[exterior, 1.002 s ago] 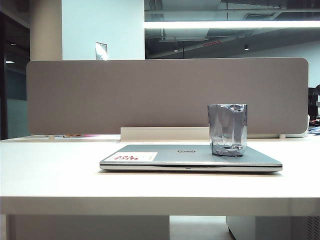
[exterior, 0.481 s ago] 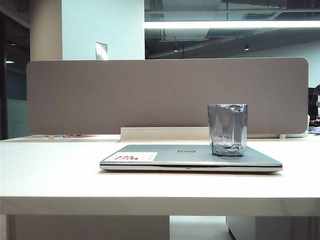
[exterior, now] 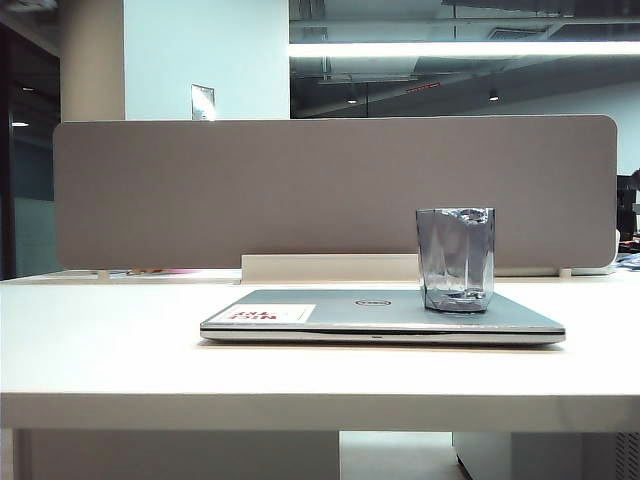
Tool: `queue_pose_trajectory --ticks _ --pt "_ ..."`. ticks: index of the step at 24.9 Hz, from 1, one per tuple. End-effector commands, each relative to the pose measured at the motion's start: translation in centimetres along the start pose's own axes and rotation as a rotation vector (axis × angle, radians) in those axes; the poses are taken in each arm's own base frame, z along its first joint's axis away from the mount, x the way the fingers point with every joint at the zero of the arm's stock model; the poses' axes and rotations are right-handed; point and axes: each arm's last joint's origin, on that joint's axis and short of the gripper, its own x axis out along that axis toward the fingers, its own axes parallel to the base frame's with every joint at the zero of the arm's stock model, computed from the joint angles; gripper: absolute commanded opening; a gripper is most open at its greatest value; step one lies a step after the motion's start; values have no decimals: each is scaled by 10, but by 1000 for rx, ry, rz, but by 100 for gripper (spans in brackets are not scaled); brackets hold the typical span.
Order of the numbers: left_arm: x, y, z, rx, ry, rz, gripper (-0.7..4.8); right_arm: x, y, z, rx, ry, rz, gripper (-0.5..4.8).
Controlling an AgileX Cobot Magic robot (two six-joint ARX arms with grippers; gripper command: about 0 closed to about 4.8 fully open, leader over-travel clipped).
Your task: Pick up the water cup and place it on the left side of the laptop.
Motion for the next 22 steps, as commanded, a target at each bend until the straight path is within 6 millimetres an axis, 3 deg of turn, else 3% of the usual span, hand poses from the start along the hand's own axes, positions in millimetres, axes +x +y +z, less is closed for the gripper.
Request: queue_pose_trajectory --ticks 1,6,14,19,22 --pt "23 2 7 88 36 -66 -4 0 0 0 -5 -14 3 -1" --pt "55 3 3 136 55 -157 -4 0 0 0 -4 -13 3 -1" --pt "109 2 -25 105 133 -266 -3 0 0 0 -4 -13 3 -1" --pt "153 -14 -39 89 213 -302 -3 0 0 0 -3 -7 -1 -1" --pt "168 -25 -45 129 232 -309 -3 0 0 0 -3 -7 -5 -1"
